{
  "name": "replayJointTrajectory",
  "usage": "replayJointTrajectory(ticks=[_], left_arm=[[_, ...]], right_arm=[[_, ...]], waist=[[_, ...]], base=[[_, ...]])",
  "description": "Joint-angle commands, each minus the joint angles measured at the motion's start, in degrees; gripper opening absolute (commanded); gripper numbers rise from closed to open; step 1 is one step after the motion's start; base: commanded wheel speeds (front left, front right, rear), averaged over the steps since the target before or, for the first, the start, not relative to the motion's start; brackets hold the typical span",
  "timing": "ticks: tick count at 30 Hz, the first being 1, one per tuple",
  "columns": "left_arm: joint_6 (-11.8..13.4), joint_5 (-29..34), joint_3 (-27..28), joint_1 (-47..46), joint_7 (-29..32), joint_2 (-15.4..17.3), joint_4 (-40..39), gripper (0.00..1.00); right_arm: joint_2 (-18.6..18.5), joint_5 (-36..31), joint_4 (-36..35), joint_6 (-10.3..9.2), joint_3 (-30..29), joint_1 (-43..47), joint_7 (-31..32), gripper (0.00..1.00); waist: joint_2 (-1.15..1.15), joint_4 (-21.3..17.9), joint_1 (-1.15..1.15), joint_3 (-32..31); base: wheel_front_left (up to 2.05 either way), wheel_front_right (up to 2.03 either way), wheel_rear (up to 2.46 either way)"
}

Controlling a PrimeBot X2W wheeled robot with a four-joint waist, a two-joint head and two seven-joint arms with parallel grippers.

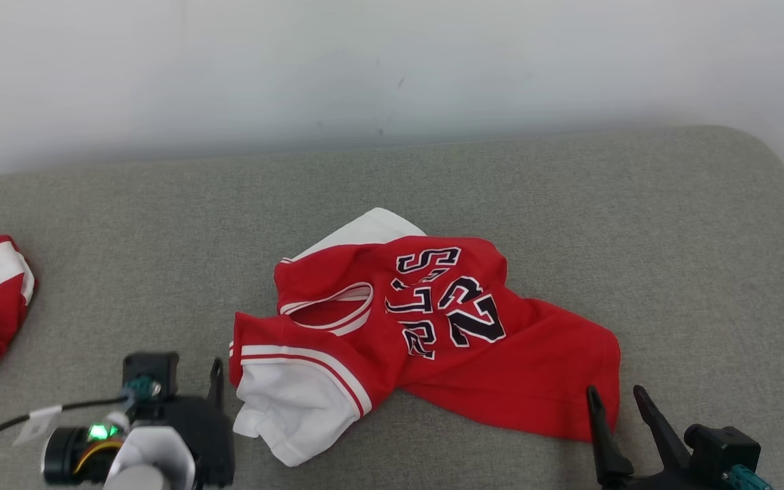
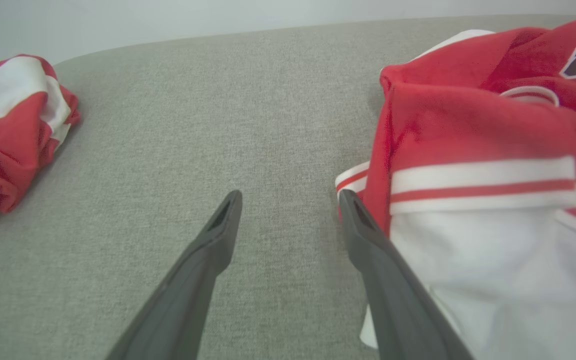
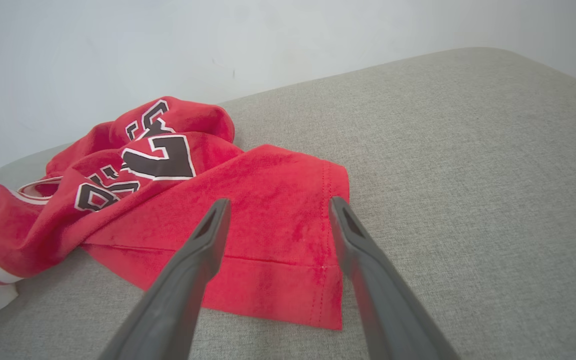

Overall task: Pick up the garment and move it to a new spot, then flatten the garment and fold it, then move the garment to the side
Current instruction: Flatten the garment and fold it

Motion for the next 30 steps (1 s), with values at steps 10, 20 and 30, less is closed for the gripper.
replayJointTrajectory(ticks=[10,20,30], left_arm=[[-2.94,-1.45,-2.68,8.84,2.42,3.77,-6.56,1.0],[-3.58,-1.22,-4.45,6.17,4.9,3.07,-3.56,0.69],[-5.44,-1.37,-6.53,8.1,5.82,3.73,-3.95,0.0]], right_arm=[[0.02,-0.07,-0.42,-0.13,-0.39,-0.02,0.15,1.0],[0.04,0.0,0.07,-0.13,-0.07,-1.1,-0.21,1.0],[0.03,-1.89,-0.01,-0.13,-2.96,-0.09,3.58,1.0]], waist=[[0.0,0.84,0.0,0.62],[0.0,-0.93,0.0,1.52],[0.0,-1.63,0.0,2.58]], base=[[0.0,0.0,0.0],[0.0,0.0,0.0],[0.0,0.0,0.0]])
